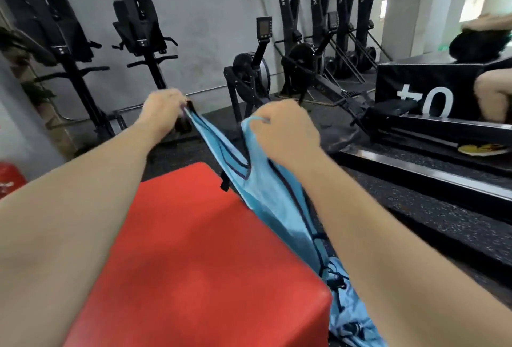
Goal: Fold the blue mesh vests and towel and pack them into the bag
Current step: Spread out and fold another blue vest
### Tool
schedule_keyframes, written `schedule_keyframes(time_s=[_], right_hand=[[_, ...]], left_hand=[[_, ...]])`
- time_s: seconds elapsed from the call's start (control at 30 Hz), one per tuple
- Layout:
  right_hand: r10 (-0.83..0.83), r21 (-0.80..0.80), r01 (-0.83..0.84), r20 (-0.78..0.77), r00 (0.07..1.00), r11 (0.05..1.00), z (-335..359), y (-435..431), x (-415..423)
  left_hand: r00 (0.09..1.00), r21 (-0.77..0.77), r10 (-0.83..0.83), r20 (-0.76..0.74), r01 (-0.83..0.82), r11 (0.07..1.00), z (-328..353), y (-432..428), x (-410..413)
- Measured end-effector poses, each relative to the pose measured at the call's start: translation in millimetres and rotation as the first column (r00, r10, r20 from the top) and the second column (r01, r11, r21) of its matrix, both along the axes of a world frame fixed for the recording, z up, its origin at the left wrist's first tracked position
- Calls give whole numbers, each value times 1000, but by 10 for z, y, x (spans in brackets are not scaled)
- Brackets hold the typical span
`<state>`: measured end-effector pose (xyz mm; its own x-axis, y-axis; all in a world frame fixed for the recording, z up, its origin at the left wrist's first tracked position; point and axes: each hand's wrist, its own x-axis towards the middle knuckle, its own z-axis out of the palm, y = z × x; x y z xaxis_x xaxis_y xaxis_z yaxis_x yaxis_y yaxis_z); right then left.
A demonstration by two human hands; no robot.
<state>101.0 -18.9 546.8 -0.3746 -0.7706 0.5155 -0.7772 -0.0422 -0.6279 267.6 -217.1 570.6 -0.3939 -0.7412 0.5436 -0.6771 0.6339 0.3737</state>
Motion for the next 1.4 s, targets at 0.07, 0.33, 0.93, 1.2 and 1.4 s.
schedule_keyframes(time_s=[0.07,0.33,0.93,1.2,1.4], right_hand=[[110,78,-115,70,991,990,-165,-20,459],[149,429,-169,79,986,888,-1208,-35,1686],[291,634,-395,268,919,665,-2239,3,3120],[365,580,-538,397,842,611,-2419,247,3559],[534,465,-770,554,638,437,-2292,320,3469]], left_hand=[[979,-26,79,189,-76,997,-178,88,540],[895,297,59,443,-209,932,-1689,398,1951],[567,345,23,824,-533,773,-2480,185,3373],[480,302,-5,877,-542,784,-2402,345,3516],[408,107,229,884,-653,750,-2180,650,3213]])
